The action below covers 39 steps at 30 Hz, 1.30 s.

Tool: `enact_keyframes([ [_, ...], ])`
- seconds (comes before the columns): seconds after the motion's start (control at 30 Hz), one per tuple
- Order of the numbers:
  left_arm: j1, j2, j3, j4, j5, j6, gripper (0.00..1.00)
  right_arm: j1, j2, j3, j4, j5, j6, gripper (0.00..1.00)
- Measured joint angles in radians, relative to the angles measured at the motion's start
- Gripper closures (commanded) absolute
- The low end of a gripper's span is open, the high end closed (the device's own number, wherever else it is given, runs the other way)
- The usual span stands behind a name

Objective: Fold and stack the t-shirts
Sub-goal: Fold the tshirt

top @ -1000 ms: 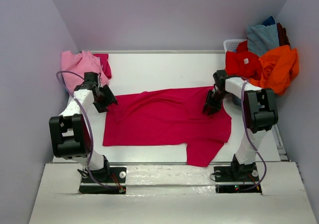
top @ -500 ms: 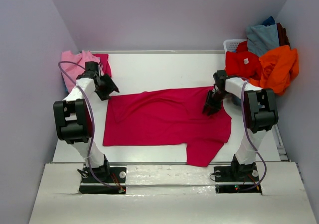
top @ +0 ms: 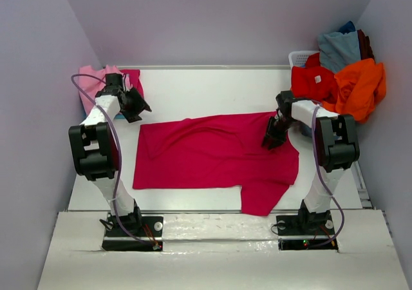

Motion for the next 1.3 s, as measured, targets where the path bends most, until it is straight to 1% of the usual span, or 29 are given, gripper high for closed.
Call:
enact_keyframes([
  [0.13, 0.043, 0.000, -0.036, 0.021, 0.034, -0.004, 0.34, 0.000, 0.000, 0.000, 0.000, -0.001, -0.001, 0.59],
  [0.4, 0.134, 0.000, -0.175, 0.096, 0.145, -0.025, 0.34, -0.004, 0.001, 0.000, 0.000, -0.006, -0.003, 0.59],
  [0.73, 0.128, 0.005, -0.188, 0.163, 0.237, -0.027, 0.34, -0.004, 0.002, 0.000, 0.000, -0.007, -0.004, 0.60],
  [1.3, 0.143, 0.029, -0.226, 0.184, 0.253, -0.026, 0.34, -0.004, 0.004, 0.000, 0.000, -0.008, -0.003, 0.60],
])
